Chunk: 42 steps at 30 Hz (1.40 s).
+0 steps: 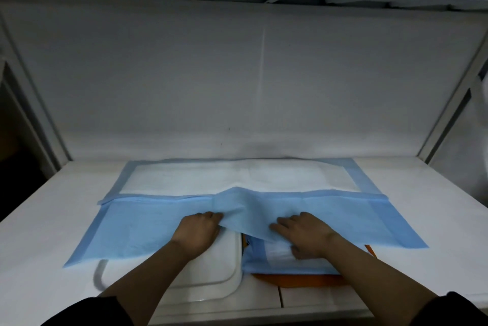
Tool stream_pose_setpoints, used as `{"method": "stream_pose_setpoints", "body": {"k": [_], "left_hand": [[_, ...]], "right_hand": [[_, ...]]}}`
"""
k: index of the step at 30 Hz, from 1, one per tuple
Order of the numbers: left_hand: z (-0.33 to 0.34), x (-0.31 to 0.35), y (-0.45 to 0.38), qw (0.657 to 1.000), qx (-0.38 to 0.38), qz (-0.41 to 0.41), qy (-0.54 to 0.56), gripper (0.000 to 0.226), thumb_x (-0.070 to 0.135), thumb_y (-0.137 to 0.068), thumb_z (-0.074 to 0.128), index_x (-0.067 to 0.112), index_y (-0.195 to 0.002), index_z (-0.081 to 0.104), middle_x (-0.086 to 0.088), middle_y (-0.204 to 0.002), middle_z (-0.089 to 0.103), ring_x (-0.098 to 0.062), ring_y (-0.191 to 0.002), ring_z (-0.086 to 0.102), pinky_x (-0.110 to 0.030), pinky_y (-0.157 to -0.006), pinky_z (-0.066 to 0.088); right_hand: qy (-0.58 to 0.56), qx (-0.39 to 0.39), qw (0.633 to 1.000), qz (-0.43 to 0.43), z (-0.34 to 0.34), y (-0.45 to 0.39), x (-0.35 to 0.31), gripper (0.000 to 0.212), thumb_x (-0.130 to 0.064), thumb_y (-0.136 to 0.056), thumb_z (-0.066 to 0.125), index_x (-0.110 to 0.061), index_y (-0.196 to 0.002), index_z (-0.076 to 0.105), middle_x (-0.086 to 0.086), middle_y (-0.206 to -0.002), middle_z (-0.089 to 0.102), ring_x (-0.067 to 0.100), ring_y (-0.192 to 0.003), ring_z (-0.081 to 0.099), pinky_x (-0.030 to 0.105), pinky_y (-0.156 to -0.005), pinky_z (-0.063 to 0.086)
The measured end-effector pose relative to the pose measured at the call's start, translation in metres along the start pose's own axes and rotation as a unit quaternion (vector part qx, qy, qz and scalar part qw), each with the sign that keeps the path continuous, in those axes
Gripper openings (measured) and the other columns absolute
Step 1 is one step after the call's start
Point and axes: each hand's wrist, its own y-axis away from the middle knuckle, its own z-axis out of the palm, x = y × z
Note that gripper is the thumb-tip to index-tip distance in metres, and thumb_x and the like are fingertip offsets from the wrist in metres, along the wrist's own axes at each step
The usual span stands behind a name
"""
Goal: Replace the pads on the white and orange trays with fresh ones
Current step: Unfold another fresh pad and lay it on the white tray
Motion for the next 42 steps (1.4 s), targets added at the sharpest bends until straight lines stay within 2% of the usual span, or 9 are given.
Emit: {"method": "stream_pose_setpoints", "body": {"k": [4,7,13,17,21,26,29,34,42], "left_hand": [[-0.010,-0.004,-0.001,1.000,0.001,-0.001,-0.028,0.017,0.030,-0.067,0.065,0.023,-0.079,0.073,0.008,-0.053,0.063,-0.008,-0.036,0.055,-0.016,-0.028,0.037],[-0.007,-0.007,0.004,0.995,-0.052,0.037,-0.072,0.040,0.024,-0.045,0.084,0.021,-0.084,0.074,0.006,-0.060,0.065,-0.010,-0.039,0.056,-0.015,-0.030,0.038],[-0.001,-0.006,0.020,0.993,-0.088,0.062,-0.051,0.042,0.035,-0.072,0.036,0.027,-0.094,0.071,0.010,-0.074,0.069,-0.006,-0.047,0.060,-0.016,-0.035,0.039],[-0.004,-0.011,0.024,0.993,-0.098,0.058,-0.015,0.070,0.060,-0.083,0.013,0.024,-0.132,0.049,0.002,-0.114,0.063,-0.019,-0.095,0.064,-0.030,-0.074,0.050],[-0.012,-0.016,0.007,0.997,-0.066,-0.029,0.037,0.090,0.069,-0.070,0.000,0.026,-0.134,0.046,0.003,-0.129,0.055,-0.018,-0.114,0.056,-0.030,-0.089,0.044],[-0.005,-0.027,-0.028,0.983,-0.124,-0.135,0.027,0.053,0.038,-0.091,0.044,0.017,-0.139,0.036,-0.004,-0.144,0.036,-0.026,-0.124,0.044,-0.035,-0.096,0.041],[-0.005,-0.032,-0.043,0.975,-0.144,-0.169,0.018,0.057,0.033,-0.092,0.048,0.018,-0.144,0.029,-0.004,-0.150,0.028,-0.026,-0.131,0.036,-0.037,-0.101,0.035],[0.003,-0.045,-0.048,0.960,-0.222,-0.171,0.022,0.069,0.035,-0.093,0.049,0.019,-0.150,0.015,-0.005,-0.157,0.014,-0.022,-0.144,0.017,-0.039,-0.114,0.022],[0.006,-0.067,-0.044,0.959,-0.228,-0.167,0.016,0.074,0.037,-0.088,0.054,0.024,-0.150,0.014,-0.007,-0.152,0.025,-0.023,-0.142,0.021,-0.041,-0.115,0.019]], "right_hand": [[0.035,0.004,0.998,0.055,-0.001,0.011,0.003,0.063,-0.004,-0.095,0.034,-0.015,-0.151,0.007,0.017,-0.151,0.027,0.036,-0.115,0.052,0.044,-0.091,0.039],[0.041,0.000,0.998,0.057,0.000,0.022,0.009,0.058,-0.007,-0.098,0.029,-0.015,-0.152,0.008,0.015,-0.152,0.027,0.034,-0.117,0.051,0.042,-0.094,0.039],[-0.004,-0.038,0.998,0.045,0.002,0.037,0.017,0.052,-0.018,-0.101,0.028,-0.023,-0.151,0.016,0.006,-0.158,0.018,0.029,-0.132,0.039,0.038,-0.106,0.032],[-0.034,-0.050,0.997,0.049,0.004,0.038,0.028,0.053,-0.038,-0.099,0.035,-0.024,-0.149,0.025,0.003,-0.152,0.032,0.026,-0.123,0.048,0.035,-0.100,0.038],[-0.077,0.035,0.991,0.107,-0.004,0.028,0.030,0.065,-0.068,-0.089,0.027,-0.027,-0.136,0.046,-0.002,-0.131,0.053,0.021,-0.111,0.056,0.032,-0.089,0.042],[-0.093,0.065,0.975,0.193,-0.005,-0.020,0.023,0.041,-0.029,-0.096,0.042,-0.015,-0.134,0.043,0.009,-0.131,0.045,0.026,-0.118,0.047,0.034,-0.086,0.040],[-0.075,0.046,0.971,0.223,-0.005,-0.042,0.026,0.046,-0.018,-0.093,0.044,-0.012,-0.137,0.037,0.010,-0.139,0.039,0.027,-0.125,0.039,0.036,-0.095,0.034],[-0.114,0.029,0.970,0.214,-0.004,-0.058,0.036,0.063,-0.022,-0.092,0.048,-0.012,-0.147,0.020,0.006,-0.152,0.027,0.023,-0.138,0.027,0.037,-0.107,0.025],[-0.253,-0.068,0.942,0.211,-0.002,-0.066,0.066,0.095,-0.036,-0.081,0.068,-0.023,-0.152,0.007,0.008,-0.154,0.024,0.025,-0.140,0.026,0.041,-0.111,0.025]]}}
